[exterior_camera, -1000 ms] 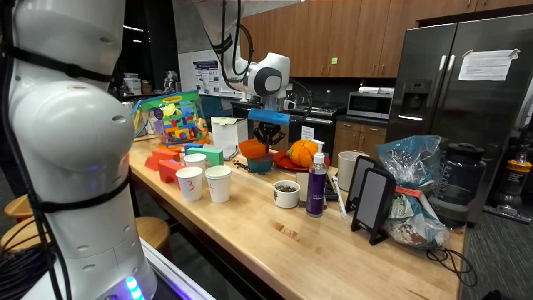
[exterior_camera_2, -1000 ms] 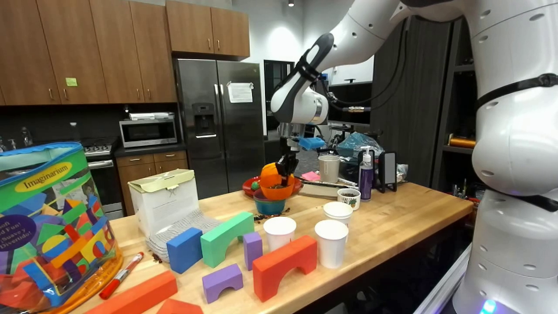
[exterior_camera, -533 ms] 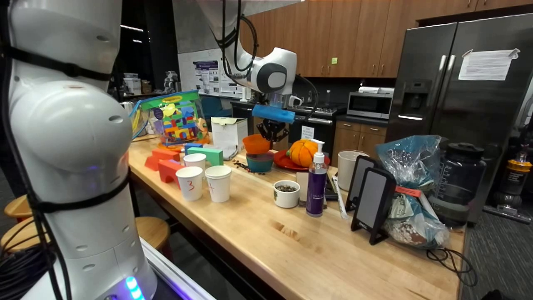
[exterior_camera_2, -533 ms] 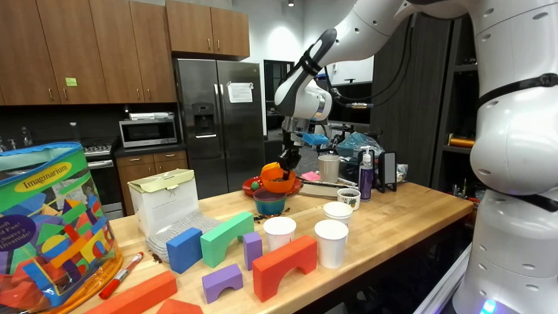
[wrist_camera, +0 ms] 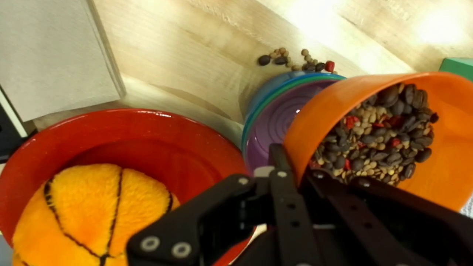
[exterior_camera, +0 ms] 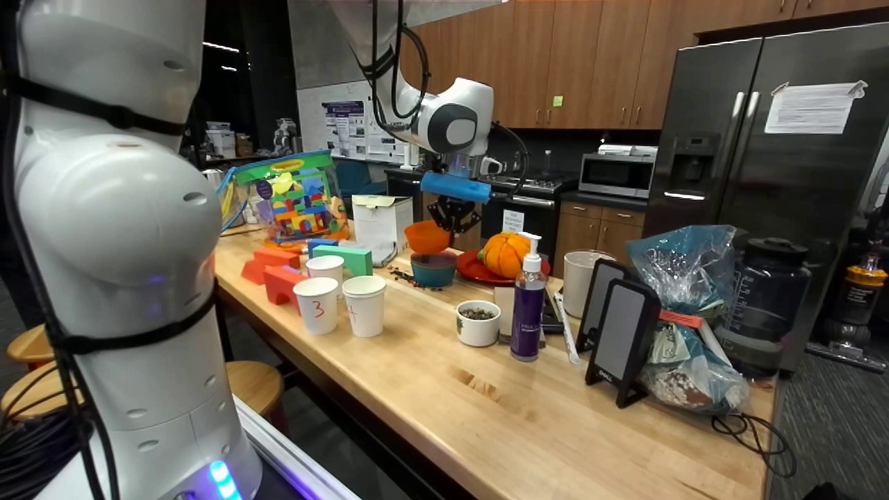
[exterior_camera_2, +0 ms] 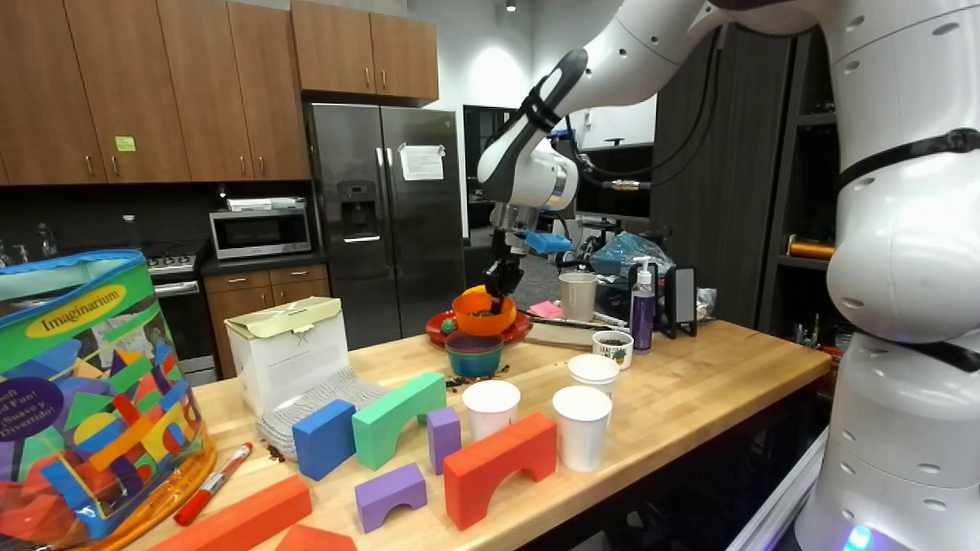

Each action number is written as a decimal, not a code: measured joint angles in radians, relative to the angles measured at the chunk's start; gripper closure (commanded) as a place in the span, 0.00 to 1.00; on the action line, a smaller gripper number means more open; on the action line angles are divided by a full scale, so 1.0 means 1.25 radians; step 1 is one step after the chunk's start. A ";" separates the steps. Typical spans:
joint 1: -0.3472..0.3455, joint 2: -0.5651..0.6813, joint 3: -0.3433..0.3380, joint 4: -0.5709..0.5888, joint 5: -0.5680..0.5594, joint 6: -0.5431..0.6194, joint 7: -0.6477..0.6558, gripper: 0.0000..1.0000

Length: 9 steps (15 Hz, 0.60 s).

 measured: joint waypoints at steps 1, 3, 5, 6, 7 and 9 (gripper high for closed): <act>0.001 0.001 0.000 0.004 0.000 0.000 0.001 0.99; 0.005 0.006 0.001 0.016 0.000 0.000 0.003 0.99; 0.008 0.017 0.001 0.031 0.000 0.000 0.007 0.99; 0.010 0.025 0.001 0.039 0.000 0.000 0.010 0.99; 0.011 0.033 0.002 0.047 0.000 0.000 0.012 0.99; 0.014 0.050 0.002 0.064 0.000 0.000 0.020 0.99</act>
